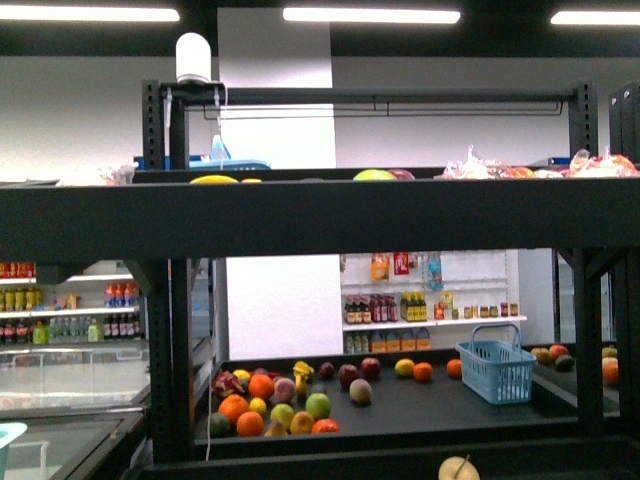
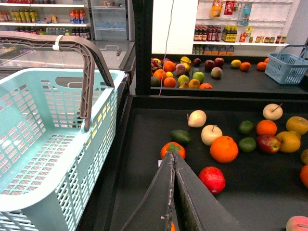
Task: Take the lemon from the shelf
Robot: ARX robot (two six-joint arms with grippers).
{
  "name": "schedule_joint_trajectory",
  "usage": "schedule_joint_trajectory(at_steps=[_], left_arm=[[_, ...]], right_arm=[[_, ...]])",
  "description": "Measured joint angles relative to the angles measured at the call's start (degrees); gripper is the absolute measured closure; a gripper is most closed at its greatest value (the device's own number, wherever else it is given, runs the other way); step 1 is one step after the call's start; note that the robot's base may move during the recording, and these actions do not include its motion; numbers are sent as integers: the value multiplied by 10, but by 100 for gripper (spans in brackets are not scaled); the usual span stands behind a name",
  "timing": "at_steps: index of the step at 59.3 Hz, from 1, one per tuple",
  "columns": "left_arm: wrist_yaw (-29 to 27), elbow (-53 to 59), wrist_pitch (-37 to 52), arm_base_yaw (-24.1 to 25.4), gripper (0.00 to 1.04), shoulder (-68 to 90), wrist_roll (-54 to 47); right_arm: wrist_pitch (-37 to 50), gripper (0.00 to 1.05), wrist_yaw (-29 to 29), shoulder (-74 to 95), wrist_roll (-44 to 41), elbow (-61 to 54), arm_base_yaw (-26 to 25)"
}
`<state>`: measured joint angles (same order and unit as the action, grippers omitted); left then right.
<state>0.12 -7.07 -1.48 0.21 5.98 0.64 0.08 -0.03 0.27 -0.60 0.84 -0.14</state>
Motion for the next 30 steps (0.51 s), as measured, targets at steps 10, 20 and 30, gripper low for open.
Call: schedule_joint_trajectory(at_steps=[10,20,30], left_arm=[[0,18,5,0,102,-14,0],[0,31,7,0,102,-24,0],[0,40,8,0,102,-33,0]], right_arm=[[0,7,0,0,0,0,0],[0,7,0,0,0,0,0],[0,7,0,0,0,0,0]])
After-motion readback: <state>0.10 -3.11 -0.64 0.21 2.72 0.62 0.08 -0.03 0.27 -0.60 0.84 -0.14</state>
